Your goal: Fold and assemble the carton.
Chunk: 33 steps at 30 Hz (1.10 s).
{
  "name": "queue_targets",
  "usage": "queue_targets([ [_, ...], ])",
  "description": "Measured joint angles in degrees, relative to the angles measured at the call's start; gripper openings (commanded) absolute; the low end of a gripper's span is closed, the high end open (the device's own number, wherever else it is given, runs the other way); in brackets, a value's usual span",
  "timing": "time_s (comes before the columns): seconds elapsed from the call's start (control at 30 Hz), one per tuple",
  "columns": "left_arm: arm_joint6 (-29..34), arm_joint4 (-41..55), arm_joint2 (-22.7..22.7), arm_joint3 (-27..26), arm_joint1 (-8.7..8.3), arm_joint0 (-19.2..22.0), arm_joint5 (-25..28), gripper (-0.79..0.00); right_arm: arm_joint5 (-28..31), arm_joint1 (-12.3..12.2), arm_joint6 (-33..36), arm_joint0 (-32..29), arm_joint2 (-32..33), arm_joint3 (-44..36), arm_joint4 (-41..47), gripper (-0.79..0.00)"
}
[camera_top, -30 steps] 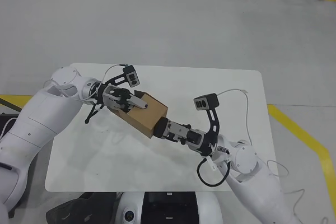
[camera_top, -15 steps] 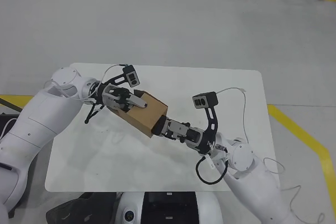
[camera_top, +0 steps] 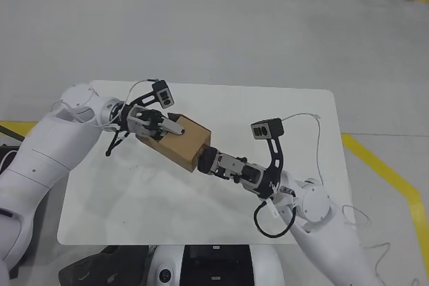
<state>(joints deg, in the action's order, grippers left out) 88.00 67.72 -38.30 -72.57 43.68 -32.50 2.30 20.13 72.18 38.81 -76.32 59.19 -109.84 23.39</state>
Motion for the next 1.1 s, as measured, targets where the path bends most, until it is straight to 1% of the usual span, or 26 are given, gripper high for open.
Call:
queue_targets([
  [0.27,0.0,-3.5,-0.9,0.5,-0.39,0.8,2.0,-0.785,-0.9,-0.7,0.5,-3.0,3.4,-2.6,0.0,0.000],
  [0.37,0.0,-6.5,-1.6,0.2,-0.64,1.5,2.7,-0.785,-0.9,-1.0,1.0,-3.6,4.4,-2.4,-0.1,0.000],
  [0.47,0.0,-11.7,-2.1,-0.9,-0.87,2.8,3.4,-0.785,-0.9,-1.2,1.6,-3.7,5.3,-1.5,-0.3,0.000],
  [0.57,-0.9,-17.7,-2.5,-3.0,-0.83,4.1,3.7,-0.785,-0.7,-1.4,1.9,-4.1,6.3,-0.6,-0.8,0.000],
  [0.77,-7.2,-34.2,-1.0,-9.3,-0.31,5.8,3.4,-0.785,0.3,-2.0,2.3,-6.4,9.4,-0.1,-1.4,0.000],
  [0.9,-11.9,-45.3,1.0,-12.4,0.42,6.2,2.6,-0.785,0.9,-2.5,2.7,-8.4,11.9,-0.5,-1.8,0.000],
  [1.1,-16.4,-57.8,4.3,-14.5,1.91,7.2,1.0,-0.785,1.4,-3.0,3.9,-10.4,14.5,-0.4,-2.8,0.000],
])
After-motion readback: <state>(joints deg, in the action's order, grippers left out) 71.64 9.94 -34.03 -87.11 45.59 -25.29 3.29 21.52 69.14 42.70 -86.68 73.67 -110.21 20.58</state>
